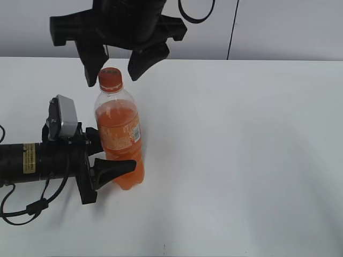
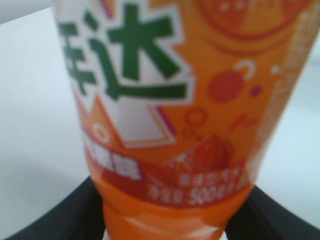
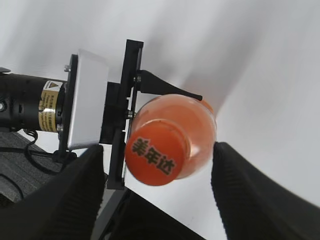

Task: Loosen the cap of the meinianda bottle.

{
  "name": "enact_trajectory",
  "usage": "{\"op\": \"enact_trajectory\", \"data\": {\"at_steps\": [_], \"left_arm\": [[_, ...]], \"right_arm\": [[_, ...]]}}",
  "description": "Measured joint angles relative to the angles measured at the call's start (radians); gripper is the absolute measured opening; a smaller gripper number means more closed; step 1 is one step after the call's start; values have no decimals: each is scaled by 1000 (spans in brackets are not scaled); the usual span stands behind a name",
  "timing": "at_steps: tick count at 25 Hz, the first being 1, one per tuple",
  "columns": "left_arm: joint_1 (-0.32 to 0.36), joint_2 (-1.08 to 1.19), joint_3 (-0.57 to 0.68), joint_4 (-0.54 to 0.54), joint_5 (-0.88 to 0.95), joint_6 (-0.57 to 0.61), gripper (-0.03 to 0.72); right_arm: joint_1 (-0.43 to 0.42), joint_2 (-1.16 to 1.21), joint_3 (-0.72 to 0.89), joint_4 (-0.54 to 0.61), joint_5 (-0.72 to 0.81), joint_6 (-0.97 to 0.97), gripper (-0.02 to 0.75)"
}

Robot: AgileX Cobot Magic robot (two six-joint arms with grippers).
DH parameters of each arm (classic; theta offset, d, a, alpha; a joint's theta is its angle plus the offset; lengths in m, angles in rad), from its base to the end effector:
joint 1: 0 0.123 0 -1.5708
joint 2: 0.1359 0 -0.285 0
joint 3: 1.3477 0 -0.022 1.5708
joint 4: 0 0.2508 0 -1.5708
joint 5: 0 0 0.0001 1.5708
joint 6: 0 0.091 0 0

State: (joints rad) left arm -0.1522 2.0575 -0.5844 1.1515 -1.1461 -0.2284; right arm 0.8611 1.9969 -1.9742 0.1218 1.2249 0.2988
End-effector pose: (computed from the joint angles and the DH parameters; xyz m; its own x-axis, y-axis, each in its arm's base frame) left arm 0.2594 -0.1164 0.0813 -0.1568 0.3017 -0.9404 0.9380 0.3435 -0.0462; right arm 0.2768 0.3382 0.3194 -0.8241 -0.4506 -0.3432 -0.5393 0.8093 0.2326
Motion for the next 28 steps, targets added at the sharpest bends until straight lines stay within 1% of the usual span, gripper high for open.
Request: {"op": "enact_trajectory", "data": {"at_steps": [6,9,28], "left_arm": [[0,0,0,0,0,0,401],[0,0,0,0,0,0,401],[0,0,0,0,0,0,401]], "right_arm": [[0,0,0,-5,0,0,414],[0,0,0,-6,0,0,396],[0,0,0,3,-1,-16,392]]}}
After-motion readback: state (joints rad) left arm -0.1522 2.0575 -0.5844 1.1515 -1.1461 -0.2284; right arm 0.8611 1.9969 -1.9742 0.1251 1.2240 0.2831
